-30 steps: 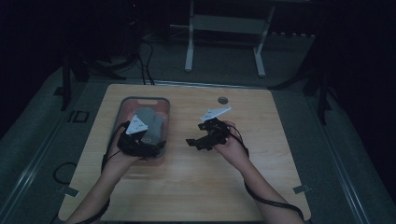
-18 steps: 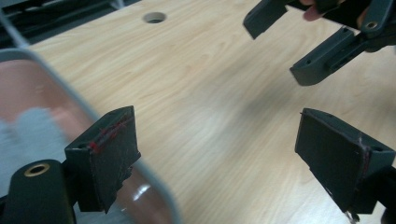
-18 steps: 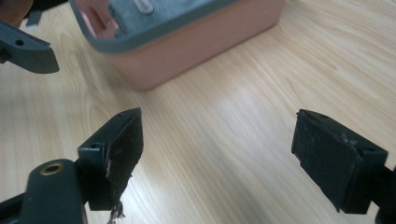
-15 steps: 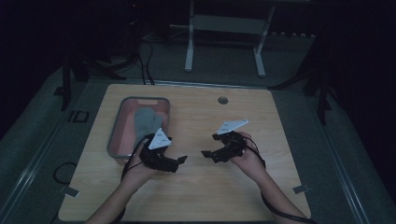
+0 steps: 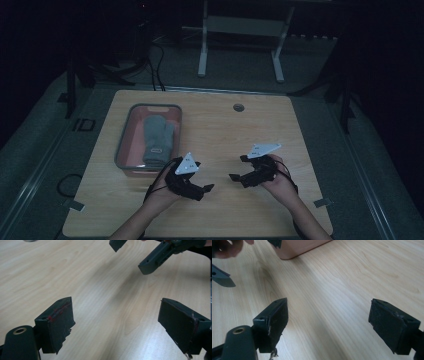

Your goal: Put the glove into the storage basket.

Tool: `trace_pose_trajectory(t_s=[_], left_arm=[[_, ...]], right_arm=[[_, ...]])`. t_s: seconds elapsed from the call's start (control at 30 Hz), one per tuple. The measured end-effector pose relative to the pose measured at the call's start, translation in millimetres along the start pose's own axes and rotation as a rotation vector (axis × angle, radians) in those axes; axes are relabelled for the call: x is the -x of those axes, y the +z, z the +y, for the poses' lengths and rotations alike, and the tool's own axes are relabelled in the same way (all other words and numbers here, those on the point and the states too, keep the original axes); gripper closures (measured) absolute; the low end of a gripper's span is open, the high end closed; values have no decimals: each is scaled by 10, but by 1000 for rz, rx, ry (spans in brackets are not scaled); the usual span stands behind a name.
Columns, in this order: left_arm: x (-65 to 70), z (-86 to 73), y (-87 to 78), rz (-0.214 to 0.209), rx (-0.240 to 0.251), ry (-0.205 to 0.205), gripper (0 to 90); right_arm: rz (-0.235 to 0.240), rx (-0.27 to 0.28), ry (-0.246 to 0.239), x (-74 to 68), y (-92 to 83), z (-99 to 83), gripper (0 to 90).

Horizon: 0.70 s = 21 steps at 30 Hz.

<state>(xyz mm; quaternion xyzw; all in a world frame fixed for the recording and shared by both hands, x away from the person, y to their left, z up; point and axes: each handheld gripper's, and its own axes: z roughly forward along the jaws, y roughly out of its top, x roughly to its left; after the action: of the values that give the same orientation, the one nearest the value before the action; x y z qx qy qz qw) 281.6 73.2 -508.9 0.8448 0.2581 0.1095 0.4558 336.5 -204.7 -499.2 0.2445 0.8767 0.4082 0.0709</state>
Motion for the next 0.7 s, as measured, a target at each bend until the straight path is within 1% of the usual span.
trace_pose_trajectory(t_s=[0.03, 0.07, 0.1, 0.13, 0.17, 0.2, 0.3, 0.37, 0.43, 0.47, 0.53, 0.6, 0.7], left_arm=[[13, -18, 22, -7, 5, 1, 136], [21, -33, 45, -10, -3, 4, 136], [32, -52, 66, -17, 3, 7, 136], [42, -68, 85, -22, -1, 9, 136], [48, -83, 104, -21, -8, 15, 136], [57, -101, 119, -29, 0, 15, 136], [69, -146, 161, -48, -7, 10, 136], [81, -181, 196, -52, -4, 4, 136], [88, -211, 227, -59, -5, -5, 136], [96, -225, 237, -56, 0, -6, 136], [112, -244, 254, -63, 9, -15, 136], [127, -257, 265, -63, 3, -8, 136], [142, -282, 274, -72, 13, -10, 136]], right_arm=[[1, 4, 3, 8, -12, -46, 159], [-8, 13, 3, 11, -23, -94, 160], [-11, 17, 4, 15, -35, -141, 159], [-8, 21, 1, 21, -48, -187, 159], [-15, 23, 7, 28, -63, -233, 159], [-20, 25, 15, 40, -77, -281, 159], [-32, 16, 47, 83, -117, -424, 139], [-57, 7, 62, 108, -146, -517, 139], [-59, 20, 85, 130, -183, -611, 138], [-61, 27, 89, 134, -200, -657, 138], [-75, 24, 89, 139, -231, -739, 138], [-66, 30, 96, 151, -267, -813, 136], [-86, 38, 110, 181, -327, -914, 137]])
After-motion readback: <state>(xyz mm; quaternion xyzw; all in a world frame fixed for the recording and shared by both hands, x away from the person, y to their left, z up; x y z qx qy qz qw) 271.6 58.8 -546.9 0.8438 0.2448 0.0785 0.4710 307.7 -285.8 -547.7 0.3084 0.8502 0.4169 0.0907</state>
